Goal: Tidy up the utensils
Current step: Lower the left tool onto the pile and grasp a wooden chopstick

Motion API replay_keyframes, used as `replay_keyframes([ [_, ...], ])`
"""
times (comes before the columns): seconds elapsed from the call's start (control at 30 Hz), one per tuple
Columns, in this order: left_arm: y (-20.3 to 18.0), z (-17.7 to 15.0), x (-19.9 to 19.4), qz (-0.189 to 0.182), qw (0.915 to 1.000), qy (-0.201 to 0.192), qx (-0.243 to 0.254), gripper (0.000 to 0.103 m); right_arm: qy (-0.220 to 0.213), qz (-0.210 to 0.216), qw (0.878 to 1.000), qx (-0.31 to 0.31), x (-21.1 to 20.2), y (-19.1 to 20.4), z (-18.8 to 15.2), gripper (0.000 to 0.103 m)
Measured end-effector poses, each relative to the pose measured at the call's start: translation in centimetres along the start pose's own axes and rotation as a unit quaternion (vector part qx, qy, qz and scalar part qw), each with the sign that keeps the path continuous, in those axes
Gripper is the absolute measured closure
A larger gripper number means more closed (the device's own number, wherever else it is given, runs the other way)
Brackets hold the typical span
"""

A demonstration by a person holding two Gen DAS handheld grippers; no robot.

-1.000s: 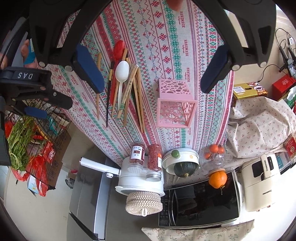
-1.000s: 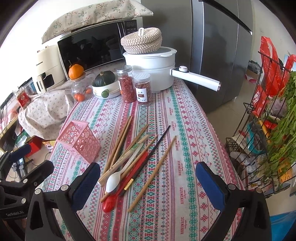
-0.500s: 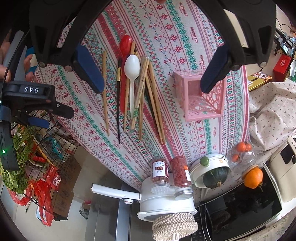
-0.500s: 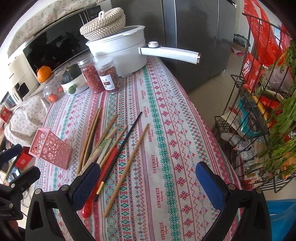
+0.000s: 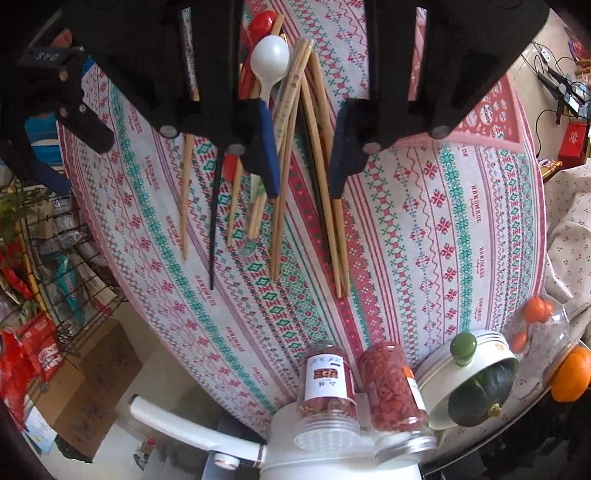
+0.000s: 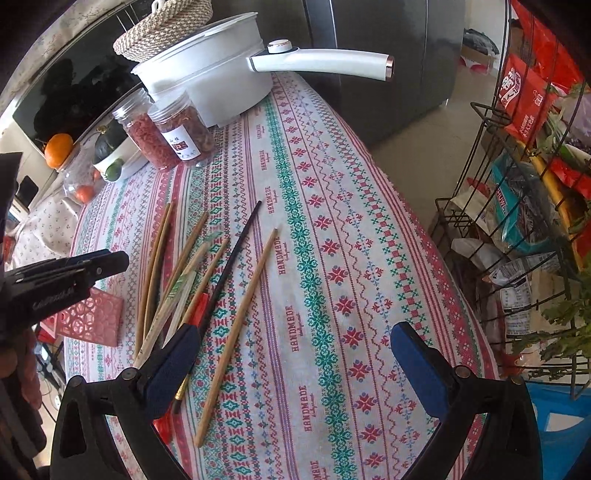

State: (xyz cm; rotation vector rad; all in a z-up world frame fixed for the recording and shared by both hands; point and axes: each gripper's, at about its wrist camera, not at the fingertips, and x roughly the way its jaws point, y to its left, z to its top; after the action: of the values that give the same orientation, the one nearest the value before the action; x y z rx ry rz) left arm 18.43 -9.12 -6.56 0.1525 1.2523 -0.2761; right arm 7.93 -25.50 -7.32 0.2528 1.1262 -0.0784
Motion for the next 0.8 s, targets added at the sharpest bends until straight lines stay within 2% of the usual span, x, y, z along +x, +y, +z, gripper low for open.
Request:
replay_keyframes([
  [0.2, 0.5, 1.2, 3.4, 0.038, 0.9985, 0.036, -0.012, 0.09, 0.014, -0.002, 1.0, 0.012, 1.3, -1.0, 0.7, 0.0],
  [0.37, 0.4, 1.4, 4.8, 0.084, 0.995, 0.054, 0.007, 0.093, 0.014, 0.005, 1.0, 0.018, 1.4, -1.3, 0.9, 0.0],
  [0.57, 1.1, 1.3, 6.2, 0.073, 0.9946, 0.075, -0.003, 0.094, 0.018, 0.006, 1.0, 0.015, 1.7, -1.1, 0.9, 0.0],
  [0.8, 1.8, 1.8, 9.0, 0.086, 0.993, 0.081, -0.006, 0.094, 0.02, 0.006, 1.0, 0.015, 1.8, -1.1, 0.9, 0.0],
])
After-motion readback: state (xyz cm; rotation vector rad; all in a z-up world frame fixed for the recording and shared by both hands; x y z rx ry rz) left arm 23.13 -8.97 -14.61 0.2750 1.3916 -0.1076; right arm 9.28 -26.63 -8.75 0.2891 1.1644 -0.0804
